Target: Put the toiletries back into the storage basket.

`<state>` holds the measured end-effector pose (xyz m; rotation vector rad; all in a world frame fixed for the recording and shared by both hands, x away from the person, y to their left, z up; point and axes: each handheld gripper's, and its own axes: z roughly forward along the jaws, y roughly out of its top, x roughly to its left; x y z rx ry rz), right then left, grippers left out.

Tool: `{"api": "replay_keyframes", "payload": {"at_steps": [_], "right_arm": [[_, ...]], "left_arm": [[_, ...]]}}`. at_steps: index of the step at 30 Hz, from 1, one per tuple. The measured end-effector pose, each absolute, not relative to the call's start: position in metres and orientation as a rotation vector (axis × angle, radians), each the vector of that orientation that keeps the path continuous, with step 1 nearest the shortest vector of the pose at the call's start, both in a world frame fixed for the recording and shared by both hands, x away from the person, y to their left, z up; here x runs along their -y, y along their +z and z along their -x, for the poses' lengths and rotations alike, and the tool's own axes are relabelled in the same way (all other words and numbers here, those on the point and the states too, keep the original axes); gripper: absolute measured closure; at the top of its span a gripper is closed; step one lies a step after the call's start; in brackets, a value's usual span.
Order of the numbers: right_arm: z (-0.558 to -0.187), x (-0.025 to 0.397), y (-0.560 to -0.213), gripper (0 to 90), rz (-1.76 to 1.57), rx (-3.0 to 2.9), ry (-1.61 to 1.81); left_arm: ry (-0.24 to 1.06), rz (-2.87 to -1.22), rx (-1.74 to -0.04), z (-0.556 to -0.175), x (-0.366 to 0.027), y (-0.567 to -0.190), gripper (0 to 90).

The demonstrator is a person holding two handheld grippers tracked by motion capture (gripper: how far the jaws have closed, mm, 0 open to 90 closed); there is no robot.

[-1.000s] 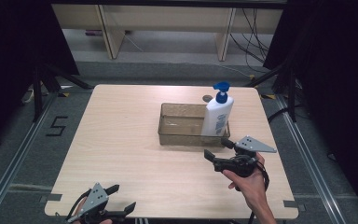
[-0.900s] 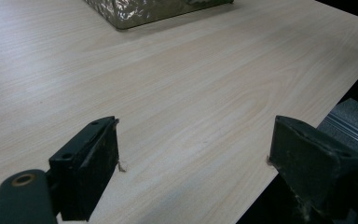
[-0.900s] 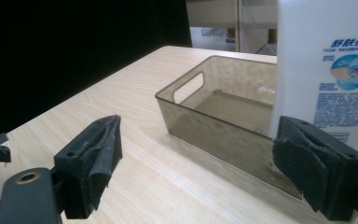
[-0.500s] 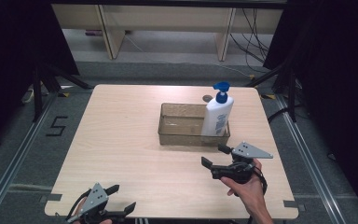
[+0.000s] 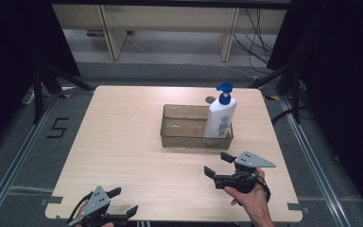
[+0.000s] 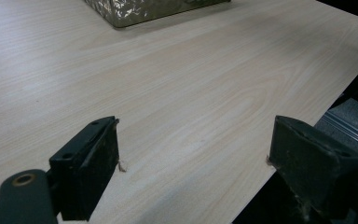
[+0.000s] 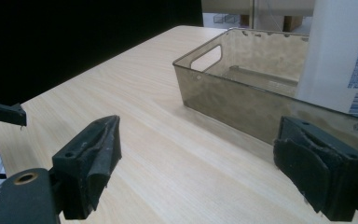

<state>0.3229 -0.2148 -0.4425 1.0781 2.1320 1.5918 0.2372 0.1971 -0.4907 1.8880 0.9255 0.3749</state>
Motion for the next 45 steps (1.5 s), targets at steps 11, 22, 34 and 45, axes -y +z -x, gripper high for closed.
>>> {"api": "replay_keyframes", "payload": {"at_steps": [11, 22, 34, 45], "right_arm": [[-0.314, 0.217, -0.448, 15.5, -1.075, -2.131, 1.587], [-0.304, 0.221, -0.454, 15.5, -1.118, -2.136, 1.591], [-0.294, 0.228, -0.46, 15.5, -1.105, -2.125, 1.579], [-0.284, 0.23, -0.465, 15.5, -1.095, -2.136, 1.568]], "left_arm": [[0.372, -1.884, -0.92, -0.238, -0.197, -0.492, 15.0], [0.378, -1.891, -0.928, -0.237, -0.197, -0.491, 15.0], [0.39, -1.883, -0.912, -0.238, -0.196, -0.492, 14.8], [0.394, -1.884, -0.909, -0.238, -0.196, -0.492, 14.8]]}}
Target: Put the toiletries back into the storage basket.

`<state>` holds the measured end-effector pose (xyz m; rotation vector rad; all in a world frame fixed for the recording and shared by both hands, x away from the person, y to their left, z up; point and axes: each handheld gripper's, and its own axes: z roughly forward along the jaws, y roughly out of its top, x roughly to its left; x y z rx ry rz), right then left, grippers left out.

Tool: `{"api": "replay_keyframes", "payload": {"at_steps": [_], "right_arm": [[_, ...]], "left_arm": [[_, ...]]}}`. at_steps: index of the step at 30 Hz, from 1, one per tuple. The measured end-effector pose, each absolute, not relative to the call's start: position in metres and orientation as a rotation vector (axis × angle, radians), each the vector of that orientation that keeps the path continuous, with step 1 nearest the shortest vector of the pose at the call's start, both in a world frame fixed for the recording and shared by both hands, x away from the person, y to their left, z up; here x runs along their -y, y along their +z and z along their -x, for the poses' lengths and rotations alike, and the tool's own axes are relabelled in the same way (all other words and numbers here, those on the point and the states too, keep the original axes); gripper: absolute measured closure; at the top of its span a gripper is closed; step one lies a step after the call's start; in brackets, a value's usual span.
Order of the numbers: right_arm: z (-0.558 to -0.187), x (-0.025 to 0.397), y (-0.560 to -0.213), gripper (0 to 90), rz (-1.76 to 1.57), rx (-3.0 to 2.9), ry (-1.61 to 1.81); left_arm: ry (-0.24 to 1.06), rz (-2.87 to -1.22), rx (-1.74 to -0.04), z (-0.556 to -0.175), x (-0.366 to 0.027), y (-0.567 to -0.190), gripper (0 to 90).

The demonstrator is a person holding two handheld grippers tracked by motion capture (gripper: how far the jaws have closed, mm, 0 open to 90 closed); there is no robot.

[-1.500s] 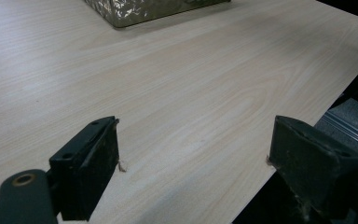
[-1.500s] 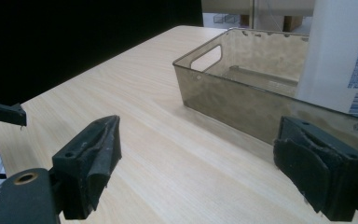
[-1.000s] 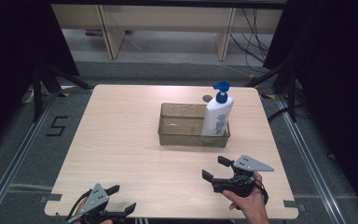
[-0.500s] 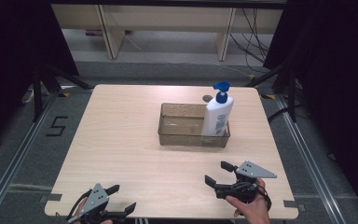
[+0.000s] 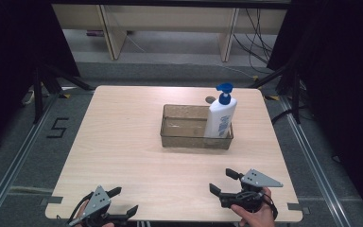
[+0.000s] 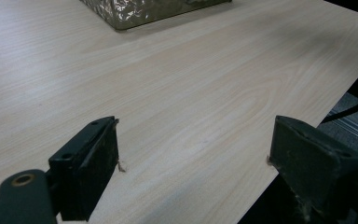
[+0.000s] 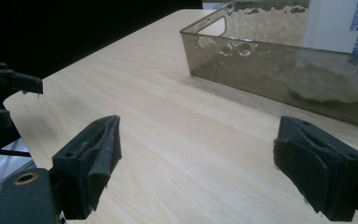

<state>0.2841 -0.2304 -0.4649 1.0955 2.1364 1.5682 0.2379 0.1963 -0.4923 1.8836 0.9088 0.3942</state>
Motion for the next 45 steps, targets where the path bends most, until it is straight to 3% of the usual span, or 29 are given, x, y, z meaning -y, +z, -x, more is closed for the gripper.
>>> {"api": "replay_keyframes", "payload": {"at_steps": [45], "right_arm": [[-0.247, 0.249, -0.477, 15.6, -1.13, -2.145, 1.494]], "left_arm": [[0.397, -1.933, -0.911, -0.239, -0.196, -0.495, 14.8]]}}
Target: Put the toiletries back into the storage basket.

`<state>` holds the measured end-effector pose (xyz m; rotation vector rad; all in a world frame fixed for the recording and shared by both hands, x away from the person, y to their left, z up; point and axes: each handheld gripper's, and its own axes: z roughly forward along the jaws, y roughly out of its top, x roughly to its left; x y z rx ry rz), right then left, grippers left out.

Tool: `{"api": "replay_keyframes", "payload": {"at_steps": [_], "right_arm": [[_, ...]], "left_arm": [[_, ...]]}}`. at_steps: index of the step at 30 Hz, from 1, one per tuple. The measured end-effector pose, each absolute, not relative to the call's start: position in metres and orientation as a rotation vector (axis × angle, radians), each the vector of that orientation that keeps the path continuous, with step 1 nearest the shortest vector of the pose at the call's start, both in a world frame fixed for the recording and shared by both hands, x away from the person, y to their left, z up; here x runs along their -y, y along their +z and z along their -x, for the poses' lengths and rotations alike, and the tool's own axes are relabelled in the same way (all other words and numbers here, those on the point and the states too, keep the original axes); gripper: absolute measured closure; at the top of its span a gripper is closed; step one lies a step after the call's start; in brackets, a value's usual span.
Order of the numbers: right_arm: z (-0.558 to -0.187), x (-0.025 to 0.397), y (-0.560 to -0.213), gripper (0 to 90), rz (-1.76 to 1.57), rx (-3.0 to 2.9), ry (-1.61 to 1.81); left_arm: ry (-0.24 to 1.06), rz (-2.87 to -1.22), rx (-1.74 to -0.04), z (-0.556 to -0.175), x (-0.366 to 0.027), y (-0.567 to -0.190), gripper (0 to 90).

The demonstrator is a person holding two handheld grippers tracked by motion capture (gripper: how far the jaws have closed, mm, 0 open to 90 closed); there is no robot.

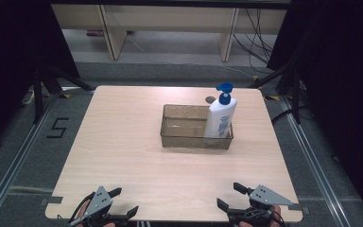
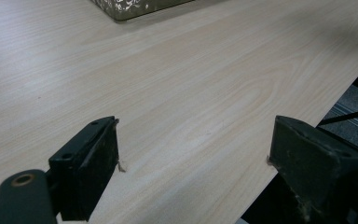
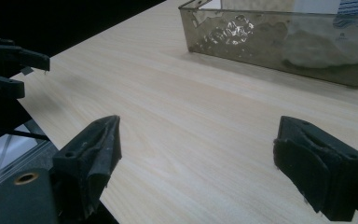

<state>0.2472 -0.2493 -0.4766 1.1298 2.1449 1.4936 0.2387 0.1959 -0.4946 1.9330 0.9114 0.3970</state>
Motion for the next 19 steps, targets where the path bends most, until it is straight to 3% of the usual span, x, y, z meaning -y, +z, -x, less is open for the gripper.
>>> {"api": "replay_keyframes", "payload": {"at_steps": [19], "right_arm": [[-0.2401, 0.2537, -0.4764, 15.6, -1.139, -2.123, 1.524]], "left_arm": [[0.406, -1.929, -0.926, -0.2401, -0.1961, -0.4965, 14.8]]}}
